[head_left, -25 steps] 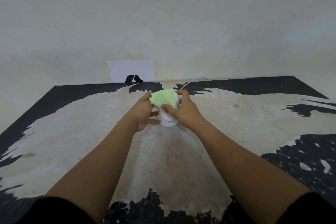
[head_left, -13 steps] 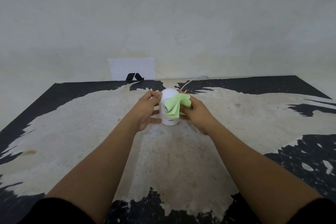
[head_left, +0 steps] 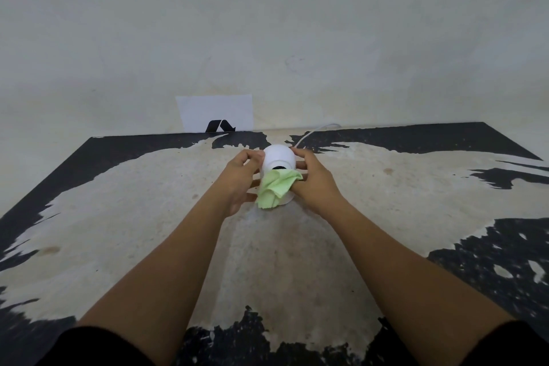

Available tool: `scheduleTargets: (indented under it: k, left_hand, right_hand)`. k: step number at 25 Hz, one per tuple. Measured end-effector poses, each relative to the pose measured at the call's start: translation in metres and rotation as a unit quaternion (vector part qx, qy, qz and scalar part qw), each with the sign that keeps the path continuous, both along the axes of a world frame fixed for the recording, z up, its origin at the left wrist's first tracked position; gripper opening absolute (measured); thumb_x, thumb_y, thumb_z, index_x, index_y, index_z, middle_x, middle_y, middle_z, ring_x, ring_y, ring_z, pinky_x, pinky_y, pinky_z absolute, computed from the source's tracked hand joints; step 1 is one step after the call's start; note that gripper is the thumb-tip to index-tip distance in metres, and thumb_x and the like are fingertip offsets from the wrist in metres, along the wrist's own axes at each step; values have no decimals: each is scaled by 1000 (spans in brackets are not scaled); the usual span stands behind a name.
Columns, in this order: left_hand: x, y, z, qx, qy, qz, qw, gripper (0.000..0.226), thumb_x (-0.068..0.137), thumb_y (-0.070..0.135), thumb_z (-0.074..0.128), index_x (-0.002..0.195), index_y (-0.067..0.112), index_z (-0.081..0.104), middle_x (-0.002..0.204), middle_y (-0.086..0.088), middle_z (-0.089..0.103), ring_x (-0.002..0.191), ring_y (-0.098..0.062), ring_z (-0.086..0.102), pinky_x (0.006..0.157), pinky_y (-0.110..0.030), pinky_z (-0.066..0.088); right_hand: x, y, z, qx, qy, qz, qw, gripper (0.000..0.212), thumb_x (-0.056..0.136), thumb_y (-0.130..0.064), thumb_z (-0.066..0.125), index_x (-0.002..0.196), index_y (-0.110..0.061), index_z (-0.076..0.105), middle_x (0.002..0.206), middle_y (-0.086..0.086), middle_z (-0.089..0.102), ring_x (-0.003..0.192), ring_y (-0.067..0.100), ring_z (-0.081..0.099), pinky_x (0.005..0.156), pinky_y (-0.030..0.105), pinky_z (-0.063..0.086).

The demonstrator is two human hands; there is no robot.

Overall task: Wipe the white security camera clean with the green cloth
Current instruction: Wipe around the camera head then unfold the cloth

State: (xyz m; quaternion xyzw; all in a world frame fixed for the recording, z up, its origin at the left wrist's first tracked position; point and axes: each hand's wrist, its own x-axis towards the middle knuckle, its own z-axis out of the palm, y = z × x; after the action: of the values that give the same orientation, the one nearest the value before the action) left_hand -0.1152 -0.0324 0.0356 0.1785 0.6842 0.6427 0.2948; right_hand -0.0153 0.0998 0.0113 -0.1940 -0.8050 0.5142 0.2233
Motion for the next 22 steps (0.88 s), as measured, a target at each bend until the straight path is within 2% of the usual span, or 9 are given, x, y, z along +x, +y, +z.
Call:
scheduleTargets:
  k: [3,6,8,10,12,13,16,19,22]
  left_hand:
    - [0,-1,-1,-14,1,6,1000,22,92,46,50,98,28,60,114,-6,67,87,-24,65,78,-47,56]
    - [1,-3,-1,-22,-5,12,1000,28,92,47,48,109,30,60,121,-4,65,99,-24,64,84,-45,54]
    - [10,-4,-4,-36,59,67,995,33,92,46,46,118,28,56,123,-2,60,108,-24,59,89,-42,51]
    - [31,-11,-8,-28,216,150,964,31,92,41,48,118,25,54,118,-1,58,105,-18,56,92,-37,48]
    - [60,-18,-9,-7,348,132,928,26,90,38,52,115,30,53,115,5,56,103,-13,53,88,-30,45]
    - [75,-21,-9,-9,371,83,925,27,89,38,55,115,33,52,115,8,55,103,-10,52,86,-26,44]
    - [103,-21,-9,-61,350,-50,934,32,84,40,62,115,35,55,105,16,60,96,-2,55,76,-15,41]
    - [111,-16,-8,-87,368,-53,924,14,86,34,62,99,29,63,88,13,65,79,-7,58,67,-23,47]
    - [110,-12,-6,-66,324,-28,943,7,87,27,61,85,22,66,71,3,62,64,-12,53,60,-28,45]
  right_hand:
    - [10,10,-8,16,0,-45,999,21,77,-10,63,94,-23,67,87,-4,69,84,19,66,79,40,56]
    - [26,12,-15,52,-16,-47,997,6,78,-11,60,74,-15,61,69,8,65,70,28,64,68,40,51]
    - [41,11,-12,47,-20,-7,999,6,78,-10,62,74,-15,62,66,3,61,64,20,56,64,35,46]
    - [56,11,-4,42,-27,44,998,6,79,-7,63,77,-13,64,66,0,59,63,14,51,64,30,41]
    - [70,11,5,43,-45,87,994,9,80,-4,62,75,-12,65,64,1,57,60,12,48,61,28,39]
    - [76,10,9,47,-53,101,992,8,80,-4,62,74,-10,65,63,4,56,58,12,47,59,28,39]
    - [87,7,22,53,-83,120,988,10,78,-3,61,81,-7,69,65,12,63,55,14,55,58,31,47]
    - [94,7,27,13,-67,111,992,20,77,3,60,86,-10,72,73,13,70,63,15,64,64,28,55]
    - [100,4,23,-100,-5,79,992,22,85,-2,61,104,-12,67,97,13,68,79,19,70,72,26,58]
